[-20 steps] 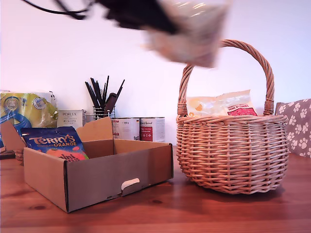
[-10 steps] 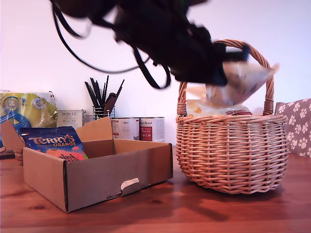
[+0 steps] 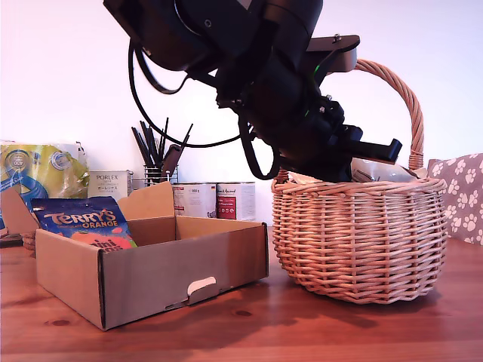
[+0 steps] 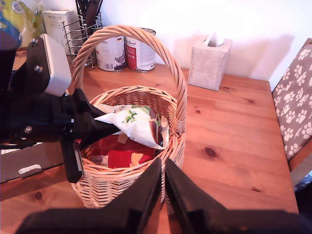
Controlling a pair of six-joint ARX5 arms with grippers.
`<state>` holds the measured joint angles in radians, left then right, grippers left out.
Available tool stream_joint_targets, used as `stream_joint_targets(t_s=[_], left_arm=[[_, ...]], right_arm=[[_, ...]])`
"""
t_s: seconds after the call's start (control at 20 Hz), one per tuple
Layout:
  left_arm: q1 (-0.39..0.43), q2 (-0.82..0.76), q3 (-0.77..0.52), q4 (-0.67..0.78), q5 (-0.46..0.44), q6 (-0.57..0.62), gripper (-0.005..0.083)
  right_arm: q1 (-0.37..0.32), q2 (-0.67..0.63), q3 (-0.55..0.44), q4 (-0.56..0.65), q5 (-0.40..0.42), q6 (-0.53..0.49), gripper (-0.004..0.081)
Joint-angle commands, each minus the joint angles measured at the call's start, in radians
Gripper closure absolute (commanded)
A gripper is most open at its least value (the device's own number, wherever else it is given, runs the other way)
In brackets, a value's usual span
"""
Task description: Move the bags of Easter eggs from the cardboard box on the left into the woven basket on the right side.
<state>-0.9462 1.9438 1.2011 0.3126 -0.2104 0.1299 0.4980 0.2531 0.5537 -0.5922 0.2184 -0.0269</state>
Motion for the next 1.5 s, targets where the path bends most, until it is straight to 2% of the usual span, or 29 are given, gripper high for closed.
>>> stream_joint_targets(t_s=[0.0, 0.1, 0.15, 0.35, 0.45, 0.6, 0.65, 0.75, 0.8, 0.9, 0.95, 1.05, 1.2, 1.35, 1.45], left_arm=[[0.001, 0.024, 0.003, -0.038, 0.000, 0.002, 0.0602], [0.000, 0.023, 0.051, -0.096, 0.005, 0.009, 0.0309], [-0.001, 0.018, 0.083, -0.151, 0.020, 0.014, 0.0238], [-0.003, -0.033, 0.212, -0.406, 0.125, 0.034, 0.0231], [-0.004, -0.073, 0.240, -0.498, 0.188, 0.034, 0.0232], [-0.003, -0.141, 0.243, -0.647, 0.230, 0.026, 0.0245], [-0.002, -0.164, 0.243, -0.687, 0.240, 0.024, 0.0280], [0.003, -0.203, 0.243, -0.734, 0.268, 0.013, 0.0406], [0.007, -0.220, 0.243, -0.755, 0.285, 0.002, 0.0490], [0.018, -0.252, 0.235, -0.801, 0.328, 0.002, 0.0716], [0.023, -0.271, 0.216, -0.805, 0.340, 0.002, 0.0779], [0.042, -0.325, 0.150, -0.795, 0.339, 0.005, 0.0797], [0.102, -0.427, 0.006, -0.752, 0.300, 0.002, 0.0797], [0.239, -0.532, -0.127, -0.725, 0.281, 0.003, 0.0797], [0.332, -0.570, -0.159, -0.755, 0.293, 0.053, 0.0797]], right_arm=[[-0.003, -0.003, -0.010, 0.006, 0.001, 0.001, 0.0783], [-0.003, -0.003, -0.010, 0.006, 0.001, 0.001, 0.0783], [-0.003, -0.003, -0.010, 0.006, 0.001, 0.001, 0.0783], [-0.003, -0.003, -0.010, 0.005, 0.001, 0.000, 0.0783], [-0.003, -0.003, -0.010, 0.005, 0.001, 0.000, 0.0783], [-0.003, -0.003, -0.010, 0.005, -0.003, 0.000, 0.0783], [-0.003, -0.003, -0.010, 0.006, -0.008, 0.000, 0.0783], [-0.003, -0.003, -0.010, 0.011, -0.049, 0.000, 0.0783], [-0.003, -0.003, -0.010, 0.011, -0.081, -0.002, 0.0783], [-0.003, -0.003, -0.010, 0.005, -0.142, -0.003, 0.0783], [-0.003, -0.002, -0.010, 0.004, -0.174, -0.003, 0.0783], [-0.003, -0.001, -0.010, 0.005, -0.249, -0.006, 0.0783], [-0.001, -0.001, -0.010, 0.014, -0.318, -0.007, 0.0783], [-0.001, -0.001, -0.031, 0.033, -0.455, -0.007, 0.0783], [-0.001, 0.002, -0.042, 0.064, -0.525, -0.007, 0.0783]])
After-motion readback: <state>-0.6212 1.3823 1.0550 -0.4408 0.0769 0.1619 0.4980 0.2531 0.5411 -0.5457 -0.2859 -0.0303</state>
